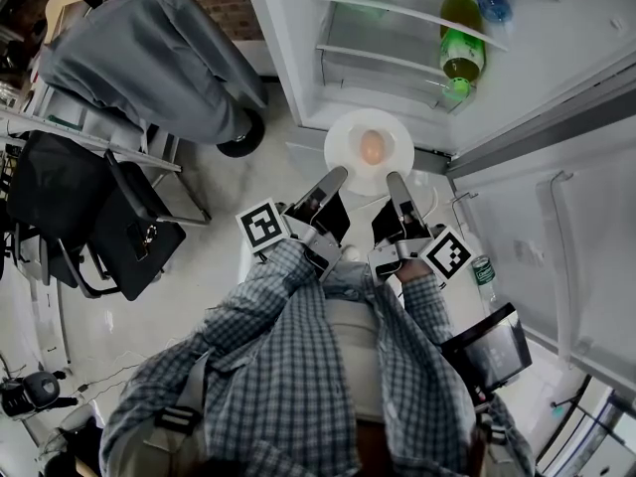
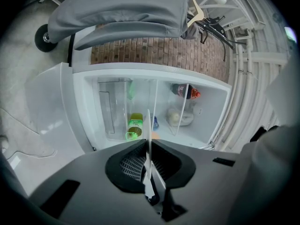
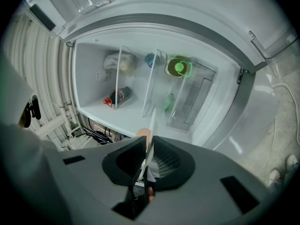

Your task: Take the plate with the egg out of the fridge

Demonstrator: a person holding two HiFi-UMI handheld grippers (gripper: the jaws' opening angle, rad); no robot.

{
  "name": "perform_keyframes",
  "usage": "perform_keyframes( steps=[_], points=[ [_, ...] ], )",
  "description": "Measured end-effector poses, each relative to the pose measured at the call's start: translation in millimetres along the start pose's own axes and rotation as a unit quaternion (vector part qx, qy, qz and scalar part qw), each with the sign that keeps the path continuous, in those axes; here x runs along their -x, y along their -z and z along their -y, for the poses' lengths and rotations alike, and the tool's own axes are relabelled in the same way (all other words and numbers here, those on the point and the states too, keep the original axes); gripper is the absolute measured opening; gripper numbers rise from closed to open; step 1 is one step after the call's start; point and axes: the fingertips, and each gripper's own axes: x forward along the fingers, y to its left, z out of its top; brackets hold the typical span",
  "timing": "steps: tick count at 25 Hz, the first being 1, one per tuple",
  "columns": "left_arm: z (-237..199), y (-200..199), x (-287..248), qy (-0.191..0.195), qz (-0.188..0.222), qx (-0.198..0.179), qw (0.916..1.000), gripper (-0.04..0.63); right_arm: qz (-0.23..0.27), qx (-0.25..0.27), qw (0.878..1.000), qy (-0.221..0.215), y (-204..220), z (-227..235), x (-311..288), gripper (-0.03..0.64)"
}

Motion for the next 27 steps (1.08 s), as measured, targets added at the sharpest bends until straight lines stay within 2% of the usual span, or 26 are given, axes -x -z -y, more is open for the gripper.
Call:
perform_keyframes(
  steps=[27],
  points=[
    [-4.2,-0.2,-2.2,-0.004,-0.003,0.004,1.0000,0.037,0.000,-0.001,1.000,0.006,-1.2,4.6,-0.5,0.054]
  ],
)
